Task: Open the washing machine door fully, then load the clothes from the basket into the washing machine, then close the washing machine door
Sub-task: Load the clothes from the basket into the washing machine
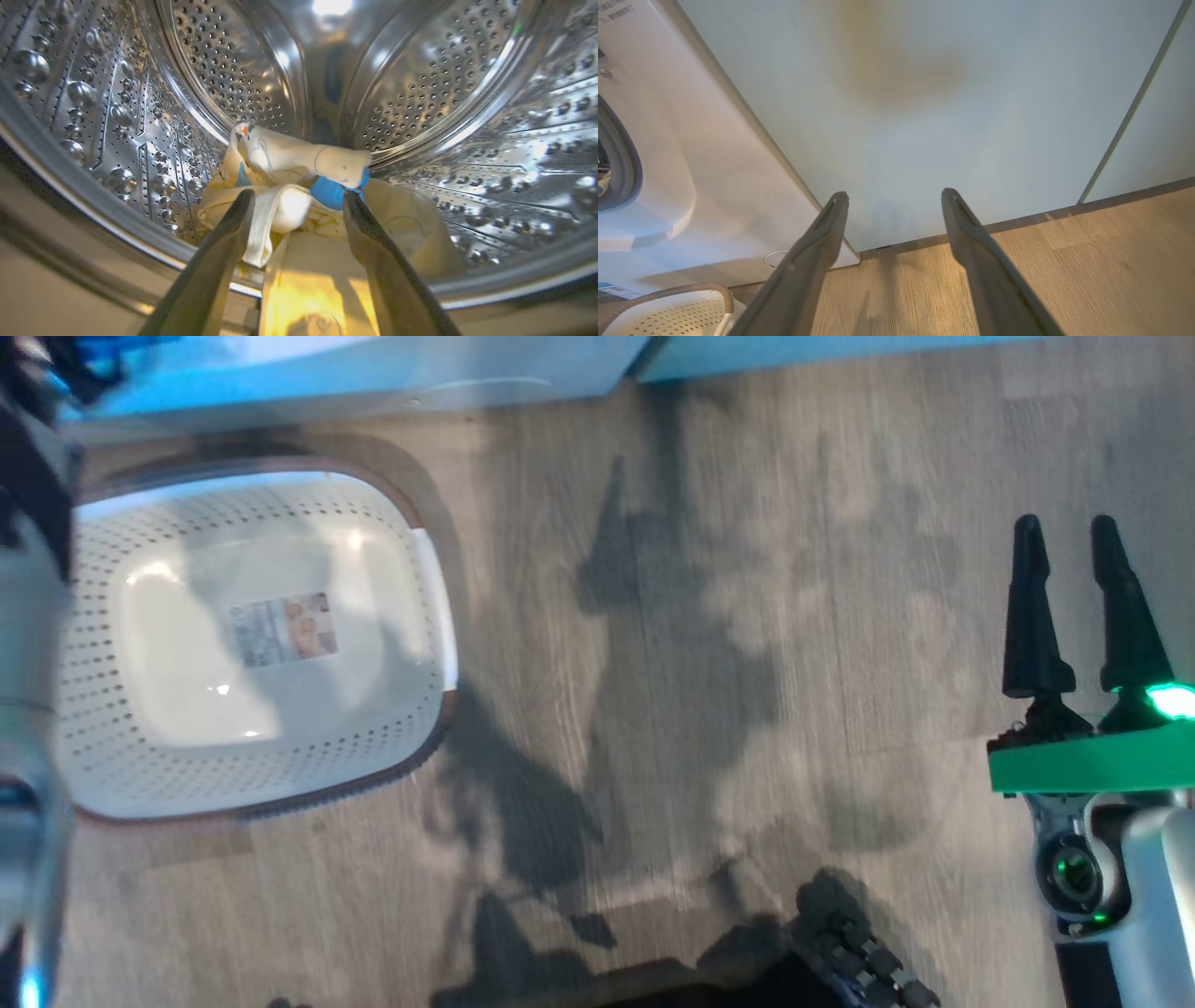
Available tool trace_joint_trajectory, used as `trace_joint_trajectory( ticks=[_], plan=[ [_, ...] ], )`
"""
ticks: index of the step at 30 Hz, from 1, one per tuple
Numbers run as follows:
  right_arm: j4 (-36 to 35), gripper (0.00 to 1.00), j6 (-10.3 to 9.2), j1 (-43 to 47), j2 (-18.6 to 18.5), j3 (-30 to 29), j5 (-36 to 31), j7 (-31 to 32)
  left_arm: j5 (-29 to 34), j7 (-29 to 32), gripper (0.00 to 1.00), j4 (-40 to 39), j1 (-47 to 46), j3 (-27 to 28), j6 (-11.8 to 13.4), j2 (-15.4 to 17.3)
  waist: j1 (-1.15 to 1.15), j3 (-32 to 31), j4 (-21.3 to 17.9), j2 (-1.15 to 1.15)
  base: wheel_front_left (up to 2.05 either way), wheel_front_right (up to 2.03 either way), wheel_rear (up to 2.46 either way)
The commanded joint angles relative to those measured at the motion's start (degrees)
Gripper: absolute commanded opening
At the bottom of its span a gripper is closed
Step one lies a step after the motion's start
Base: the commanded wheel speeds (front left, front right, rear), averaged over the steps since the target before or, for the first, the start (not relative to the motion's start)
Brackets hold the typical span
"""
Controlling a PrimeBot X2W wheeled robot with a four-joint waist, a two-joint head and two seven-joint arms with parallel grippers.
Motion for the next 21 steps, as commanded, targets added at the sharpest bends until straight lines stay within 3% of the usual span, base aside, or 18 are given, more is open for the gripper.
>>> trace_joint_trajectory(
  ticks=[1,11,21],
  plan=[
    [-1.75,1.0,-0.16,2.4,-0.5,0.32,-0.8,-0.55,-0.37,-0.72,1.0,-3.95,2.5,0.79,0.84,1.67,0.01,-1.68,1.47,0.0,0.0,0.0,0.0],
    [-2.13,1.0,-0.16,4.45,-0.5,-1.04,-3.78,-0.55,-1.42,-2.04,1.0,-20.99,20.62,0.57,5.36,-1.23,0.01,-6.07,5.17,0.0,0.0,0.0,0.0],
    [-1.58,1.0,-0.16,6.59,-0.5,-1.52,-7.61,-0.55,-0.02,-0.75,1.0,-38.9,40.39,-2.66,11.56,-3.17,0.01,-11.48,8.91,0.0,0.0,0.0,0.0]
  ],
)
